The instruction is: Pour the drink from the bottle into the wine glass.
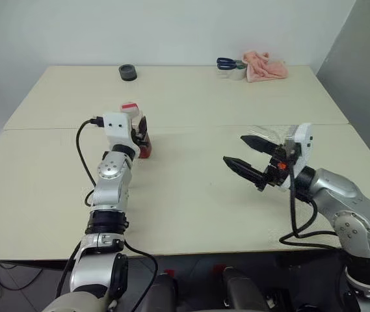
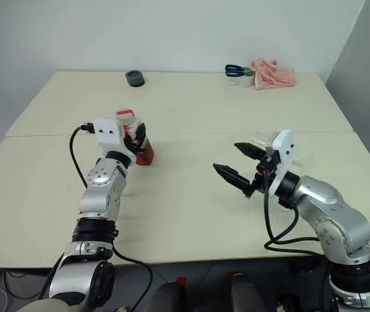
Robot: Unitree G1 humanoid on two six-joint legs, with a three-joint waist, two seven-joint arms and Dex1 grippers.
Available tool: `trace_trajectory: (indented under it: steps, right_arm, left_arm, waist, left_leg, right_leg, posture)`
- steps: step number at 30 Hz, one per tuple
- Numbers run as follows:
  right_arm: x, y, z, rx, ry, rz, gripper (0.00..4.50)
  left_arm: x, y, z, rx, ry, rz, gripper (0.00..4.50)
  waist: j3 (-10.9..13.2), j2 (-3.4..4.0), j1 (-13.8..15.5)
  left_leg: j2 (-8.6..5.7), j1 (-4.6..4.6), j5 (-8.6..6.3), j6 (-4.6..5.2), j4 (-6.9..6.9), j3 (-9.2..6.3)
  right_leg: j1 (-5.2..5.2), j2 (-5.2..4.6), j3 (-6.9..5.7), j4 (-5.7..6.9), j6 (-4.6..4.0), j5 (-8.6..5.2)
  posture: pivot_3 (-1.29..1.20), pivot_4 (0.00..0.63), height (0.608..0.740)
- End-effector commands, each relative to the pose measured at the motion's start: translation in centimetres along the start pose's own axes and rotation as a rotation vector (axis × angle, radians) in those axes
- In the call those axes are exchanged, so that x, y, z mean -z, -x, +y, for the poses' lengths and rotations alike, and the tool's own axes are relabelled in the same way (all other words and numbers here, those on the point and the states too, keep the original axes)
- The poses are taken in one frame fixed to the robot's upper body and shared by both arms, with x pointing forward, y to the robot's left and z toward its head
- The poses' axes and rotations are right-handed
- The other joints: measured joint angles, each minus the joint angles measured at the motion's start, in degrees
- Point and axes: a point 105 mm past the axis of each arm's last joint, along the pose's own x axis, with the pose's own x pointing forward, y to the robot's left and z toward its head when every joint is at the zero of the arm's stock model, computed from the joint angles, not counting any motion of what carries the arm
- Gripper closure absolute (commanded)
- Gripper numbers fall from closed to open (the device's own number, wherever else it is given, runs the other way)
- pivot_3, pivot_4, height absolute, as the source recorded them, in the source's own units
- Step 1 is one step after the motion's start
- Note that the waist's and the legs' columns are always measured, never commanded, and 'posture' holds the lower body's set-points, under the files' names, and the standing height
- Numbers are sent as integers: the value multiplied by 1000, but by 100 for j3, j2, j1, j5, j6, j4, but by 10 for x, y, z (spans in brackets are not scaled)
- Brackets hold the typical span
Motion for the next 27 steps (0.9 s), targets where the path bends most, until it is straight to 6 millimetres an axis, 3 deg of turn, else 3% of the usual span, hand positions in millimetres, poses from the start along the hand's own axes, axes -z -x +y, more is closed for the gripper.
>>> trace_trajectory:
  steps: [1, 7, 9, 17, 27]
  right_arm:
    - [-14, -11, -10, 57, 65, -56, 0]
    - [-29, -30, -17, 133, 61, -133, 0]
    - [-31, -32, -15, 128, 62, -142, 0]
    - [-35, -29, -12, 122, 42, -162, 0]
    - [-42, -37, 11, 4, -30, -172, 0]
  left_arm:
    - [-37, -7, -47, 216, 24, -91, 2770]
    - [-52, 18, -118, 646, -69, -106, 2770]
    - [-52, 29, -134, 753, -111, -113, 2770]
    - [-55, 40, -148, 857, -101, -136, 2770]
    - [-56, 40, -154, 873, -88, -145, 2770]
  waist:
    - [0, 0, 5]
    - [1, 1, -4]
    - [1, 3, -8]
    - [2, 3, -7]
    - [2, 3, -7]
  left_leg:
    - [0, -2, 0, 0, 1, -2]
    - [-2, -25, 2, -3, 0, -41]
    - [-1, -45, 3, -5, 0, -55]
    - [-2, -51, 5, -5, 7, -75]
    - [-5, -57, 5, -5, 7, -82]
  right_leg:
    - [0, 0, -3, -1, 0, 0]
    - [-5, -7, -43, 0, -4, 1]
    - [-21, -7, -57, 4, -7, 0]
    - [-21, -7, -73, 11, -11, 0]
    - [-21, -8, -78, 9, -11, 0]
  posture:
    - [0, 150, 740]
    - [0, 150, 740]
    - [0, 150, 740]
    - [0, 150, 740]
    - [0, 150, 740]
